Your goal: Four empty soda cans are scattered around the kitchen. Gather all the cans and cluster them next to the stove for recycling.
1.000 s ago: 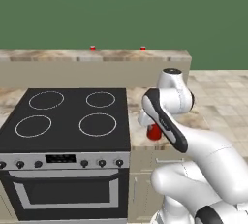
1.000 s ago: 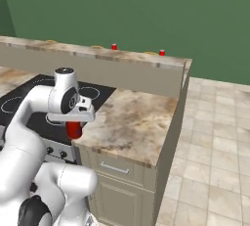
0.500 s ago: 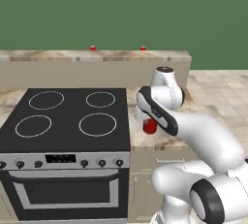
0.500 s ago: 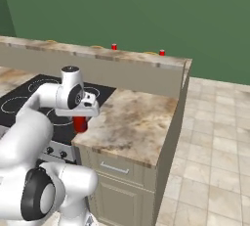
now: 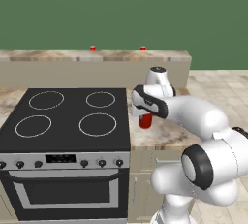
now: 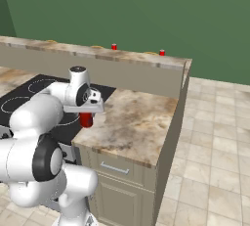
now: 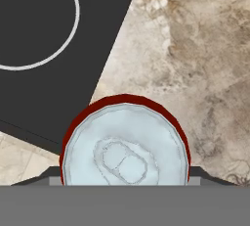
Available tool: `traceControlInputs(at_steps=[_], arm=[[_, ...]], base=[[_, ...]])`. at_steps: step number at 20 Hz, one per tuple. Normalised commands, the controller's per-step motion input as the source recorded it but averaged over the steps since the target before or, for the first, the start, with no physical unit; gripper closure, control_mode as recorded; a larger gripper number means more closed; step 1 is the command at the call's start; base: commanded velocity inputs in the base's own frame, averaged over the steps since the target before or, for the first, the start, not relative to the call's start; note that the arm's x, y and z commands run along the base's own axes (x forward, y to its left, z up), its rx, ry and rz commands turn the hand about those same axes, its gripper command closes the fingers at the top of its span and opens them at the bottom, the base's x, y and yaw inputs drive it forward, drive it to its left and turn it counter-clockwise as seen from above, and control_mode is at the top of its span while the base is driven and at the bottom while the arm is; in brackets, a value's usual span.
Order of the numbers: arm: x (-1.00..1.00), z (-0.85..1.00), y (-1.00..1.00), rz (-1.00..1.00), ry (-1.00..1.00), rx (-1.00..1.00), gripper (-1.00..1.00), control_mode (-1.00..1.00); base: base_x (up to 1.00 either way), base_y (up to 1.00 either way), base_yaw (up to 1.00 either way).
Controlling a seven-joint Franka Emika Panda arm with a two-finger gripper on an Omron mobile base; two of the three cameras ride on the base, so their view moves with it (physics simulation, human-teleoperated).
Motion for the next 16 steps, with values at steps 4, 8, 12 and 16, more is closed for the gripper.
traceControlInputs(at_steps=[4, 8, 12, 16], arm=[[0.56, -0.29, 0.00, 0.00, -0.01, -0.01, 1.00, -1.00], [0.56, -0.31, 0.00, 0.00, 0.00, -0.03, 1.00, -1.00], [0.52, -0.30, 0.00, 0.00, 0.00, -0.04, 1.00, -1.00], [0.46, -0.23, -0.02, 0.00, 0.00, 0.00, 1.00, -1.00]], base=[[0.00, 0.00, 0.00], [0.00, 0.00, 0.00], [0.00, 0.00, 0.00], [0.00, 0.00, 0.00]])
